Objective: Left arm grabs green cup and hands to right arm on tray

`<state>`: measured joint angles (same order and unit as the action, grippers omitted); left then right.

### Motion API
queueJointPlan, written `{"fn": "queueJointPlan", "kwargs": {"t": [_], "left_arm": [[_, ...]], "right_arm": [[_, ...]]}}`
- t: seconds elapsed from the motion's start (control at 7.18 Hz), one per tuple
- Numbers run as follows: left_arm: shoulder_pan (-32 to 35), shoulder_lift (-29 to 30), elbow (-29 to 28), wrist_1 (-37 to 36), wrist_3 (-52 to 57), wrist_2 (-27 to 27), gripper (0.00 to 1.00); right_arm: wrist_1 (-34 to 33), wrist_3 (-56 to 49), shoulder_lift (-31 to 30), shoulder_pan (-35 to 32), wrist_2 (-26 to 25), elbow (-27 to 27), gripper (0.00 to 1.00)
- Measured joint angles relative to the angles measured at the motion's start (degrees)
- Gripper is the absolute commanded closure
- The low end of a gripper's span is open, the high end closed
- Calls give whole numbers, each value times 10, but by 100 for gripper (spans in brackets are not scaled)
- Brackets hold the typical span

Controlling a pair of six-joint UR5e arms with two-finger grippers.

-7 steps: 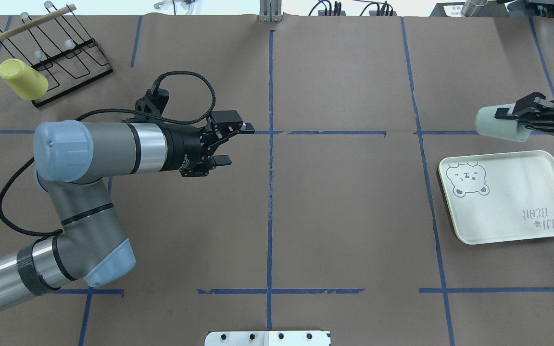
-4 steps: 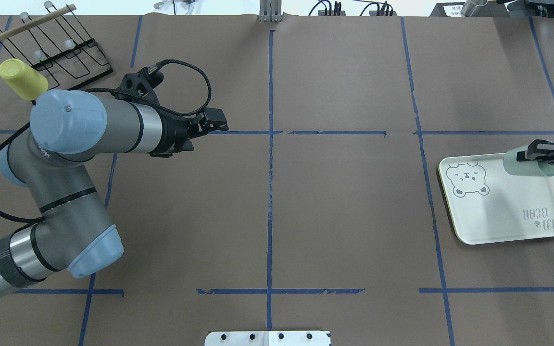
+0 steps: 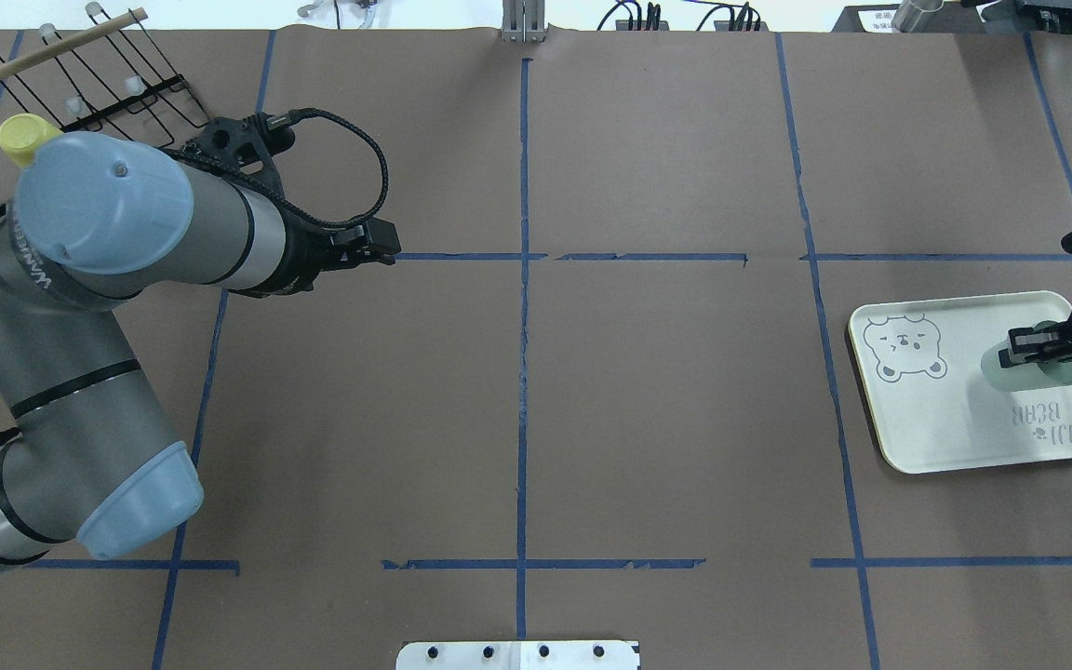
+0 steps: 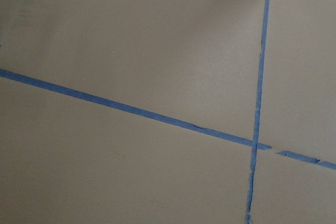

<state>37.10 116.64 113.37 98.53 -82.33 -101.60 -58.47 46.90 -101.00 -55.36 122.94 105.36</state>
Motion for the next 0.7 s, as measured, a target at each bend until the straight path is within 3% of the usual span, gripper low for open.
{"fn": "queueJointPlan", "kwargs": {"t": [0.42,0.56,0.7], "left_arm": [[1,0,4,-7,7,0,0],[1,0,4,-6,7,0,0],[1,0,4,-6,7,0,0]], "right_arm": [[-40,-14,18,18,-7,1,99],[-50,-14,23,26,-14,1,78],[-55,-15,26,33,-22,1,1]]}}
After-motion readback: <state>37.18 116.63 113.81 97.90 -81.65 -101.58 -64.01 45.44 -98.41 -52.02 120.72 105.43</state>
